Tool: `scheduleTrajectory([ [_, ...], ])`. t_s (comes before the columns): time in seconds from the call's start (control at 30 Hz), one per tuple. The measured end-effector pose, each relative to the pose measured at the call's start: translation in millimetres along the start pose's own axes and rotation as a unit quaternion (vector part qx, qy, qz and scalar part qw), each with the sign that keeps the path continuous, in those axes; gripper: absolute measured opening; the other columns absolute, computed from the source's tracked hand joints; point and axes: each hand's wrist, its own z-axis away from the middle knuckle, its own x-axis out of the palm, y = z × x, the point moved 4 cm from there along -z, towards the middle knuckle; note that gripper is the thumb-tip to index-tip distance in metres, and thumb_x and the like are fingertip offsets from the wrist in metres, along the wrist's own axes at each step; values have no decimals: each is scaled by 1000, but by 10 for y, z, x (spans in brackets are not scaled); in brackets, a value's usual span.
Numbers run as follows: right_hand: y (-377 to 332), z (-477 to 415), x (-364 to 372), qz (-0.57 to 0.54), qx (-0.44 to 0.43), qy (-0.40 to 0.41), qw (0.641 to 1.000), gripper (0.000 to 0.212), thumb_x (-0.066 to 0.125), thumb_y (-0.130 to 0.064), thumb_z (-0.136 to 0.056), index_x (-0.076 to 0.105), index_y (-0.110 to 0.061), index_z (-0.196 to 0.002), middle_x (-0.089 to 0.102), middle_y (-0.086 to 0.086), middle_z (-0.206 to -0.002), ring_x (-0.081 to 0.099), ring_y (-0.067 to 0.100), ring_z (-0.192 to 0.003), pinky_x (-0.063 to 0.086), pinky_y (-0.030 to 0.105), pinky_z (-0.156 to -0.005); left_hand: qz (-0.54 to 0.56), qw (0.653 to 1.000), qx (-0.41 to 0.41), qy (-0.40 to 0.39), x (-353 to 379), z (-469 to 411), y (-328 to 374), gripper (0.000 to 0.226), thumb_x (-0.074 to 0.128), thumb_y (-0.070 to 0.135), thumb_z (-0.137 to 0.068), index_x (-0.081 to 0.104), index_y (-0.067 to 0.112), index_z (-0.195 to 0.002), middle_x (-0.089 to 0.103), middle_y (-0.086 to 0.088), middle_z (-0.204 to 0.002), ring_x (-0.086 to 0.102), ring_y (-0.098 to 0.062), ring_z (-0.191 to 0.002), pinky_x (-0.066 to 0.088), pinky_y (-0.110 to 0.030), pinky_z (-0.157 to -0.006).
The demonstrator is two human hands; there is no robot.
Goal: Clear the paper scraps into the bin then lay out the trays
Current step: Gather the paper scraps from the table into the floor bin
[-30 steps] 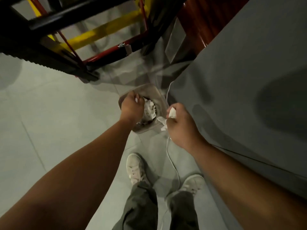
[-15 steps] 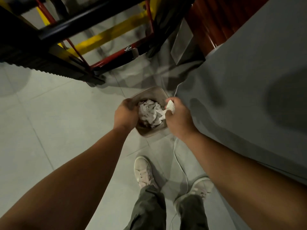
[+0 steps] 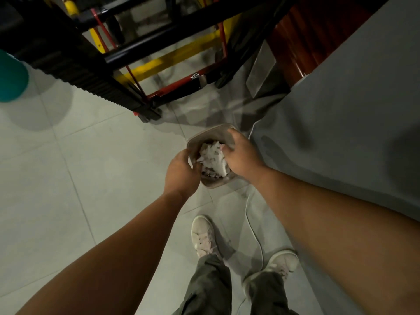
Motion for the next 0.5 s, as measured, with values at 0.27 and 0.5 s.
scheduleTrajectory([
  [0.27, -538, 967, -919, 20, -70, 45, 996, 45, 56, -20, -92, 50, -17, -136, 53, 7, -137, 50, 23, -124, 36, 23, -102, -7, 997, 80, 21, -464, 724, 1017, 44, 54, 17, -89, 54, 18, -133, 61, -5, -128, 56, -27, -119, 44, -33, -98],
  [0.5, -1072, 2190, -1868, -89, -102, 87, 987, 42, 51, -15, -95, 49, -22, -136, 53, 1, -136, 53, 17, -122, 42, 24, -100, 49, 989, 115, 80, -1034, 1806, 2032, 47, 55, 20, -92, 49, 26, -138, 64, -1, -127, 62, -22, -112, 50, -34, -96],
])
